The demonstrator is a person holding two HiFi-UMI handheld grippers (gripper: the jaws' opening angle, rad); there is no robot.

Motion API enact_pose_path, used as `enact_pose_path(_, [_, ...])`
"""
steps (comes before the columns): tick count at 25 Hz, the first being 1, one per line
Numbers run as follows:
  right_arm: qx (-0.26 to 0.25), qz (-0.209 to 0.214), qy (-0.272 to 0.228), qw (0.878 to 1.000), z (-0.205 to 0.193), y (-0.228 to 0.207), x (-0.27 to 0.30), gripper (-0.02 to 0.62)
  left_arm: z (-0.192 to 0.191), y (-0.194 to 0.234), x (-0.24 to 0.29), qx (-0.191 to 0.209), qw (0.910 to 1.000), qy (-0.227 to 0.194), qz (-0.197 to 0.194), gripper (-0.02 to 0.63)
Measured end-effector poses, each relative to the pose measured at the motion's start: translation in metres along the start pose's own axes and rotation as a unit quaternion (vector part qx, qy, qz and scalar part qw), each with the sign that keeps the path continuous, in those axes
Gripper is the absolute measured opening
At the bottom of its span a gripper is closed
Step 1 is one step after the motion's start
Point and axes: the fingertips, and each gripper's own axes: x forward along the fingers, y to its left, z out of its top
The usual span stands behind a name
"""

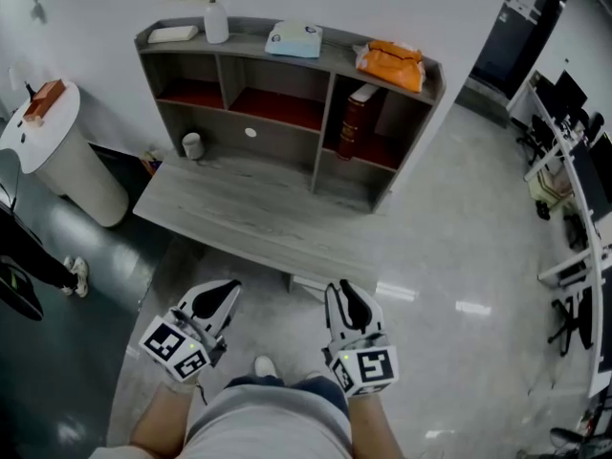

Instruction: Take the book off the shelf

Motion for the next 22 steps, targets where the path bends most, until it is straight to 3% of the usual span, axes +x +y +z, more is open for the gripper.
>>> enact_pose_path(6, [0.009,-0.028,0.010,1.000,-0.015,0.001,0.015,0.083,-0.002,0.026,0.000,0.005,0.9998,0.010,-0.013,0.015])
enact_pose_path(12, [0.014,-0.028,0.012,0.999,-0.017,-0.021,0.035,0.083,-0.008,0.036,0.028,0.002,0.9998,0.016,-0.012,0.015])
enact_pose_path(22, [0.015,0.020,0.026,0.999,-0.012,-0.106,0.092,0.083,-0.001,0.053,0.123,0.016,0.9987,0.007,0.048,0.015])
